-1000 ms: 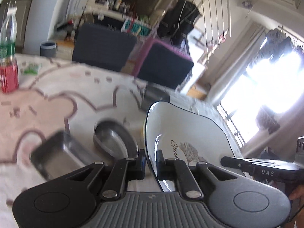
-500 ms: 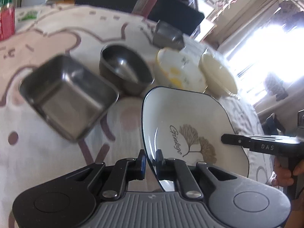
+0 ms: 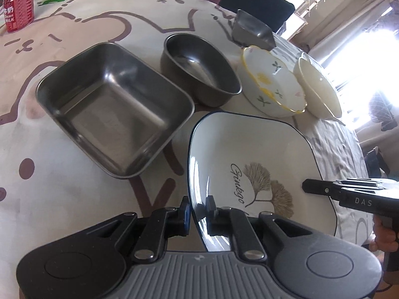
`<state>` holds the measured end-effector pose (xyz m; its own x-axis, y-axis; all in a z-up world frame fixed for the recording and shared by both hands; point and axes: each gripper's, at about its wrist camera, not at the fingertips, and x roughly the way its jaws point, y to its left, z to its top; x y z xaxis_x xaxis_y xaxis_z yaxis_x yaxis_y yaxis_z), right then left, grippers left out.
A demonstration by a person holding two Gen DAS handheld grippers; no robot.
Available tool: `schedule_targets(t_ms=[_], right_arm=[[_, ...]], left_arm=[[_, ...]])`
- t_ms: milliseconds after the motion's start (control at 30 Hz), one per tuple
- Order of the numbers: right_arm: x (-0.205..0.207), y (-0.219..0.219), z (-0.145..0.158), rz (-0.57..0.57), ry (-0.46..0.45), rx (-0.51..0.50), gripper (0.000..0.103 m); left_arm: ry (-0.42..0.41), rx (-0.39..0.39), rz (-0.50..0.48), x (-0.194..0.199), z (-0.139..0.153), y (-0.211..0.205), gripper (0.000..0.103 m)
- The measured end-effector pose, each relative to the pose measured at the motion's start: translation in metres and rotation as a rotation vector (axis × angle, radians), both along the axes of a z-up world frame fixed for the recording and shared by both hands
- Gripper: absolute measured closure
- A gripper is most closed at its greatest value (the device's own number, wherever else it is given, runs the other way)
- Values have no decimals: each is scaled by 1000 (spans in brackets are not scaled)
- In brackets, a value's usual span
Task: Organize plates and bowls
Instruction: 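Lower the white plate onto the cloth and open both grippers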
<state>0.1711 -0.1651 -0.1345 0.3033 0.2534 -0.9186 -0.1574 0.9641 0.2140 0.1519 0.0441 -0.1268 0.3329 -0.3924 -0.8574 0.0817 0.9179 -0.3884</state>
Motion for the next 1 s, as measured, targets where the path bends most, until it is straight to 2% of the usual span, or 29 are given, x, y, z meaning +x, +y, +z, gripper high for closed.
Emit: schedule_targets(t_ms=[567, 1000], right_arm=[[9, 8, -9, 12, 28, -28, 86], [9, 6, -12, 18, 37, -23, 85]], left_arm=[[-4, 50, -14, 4, -4, -6, 90], [4, 53, -25, 6, -5, -7, 90]])
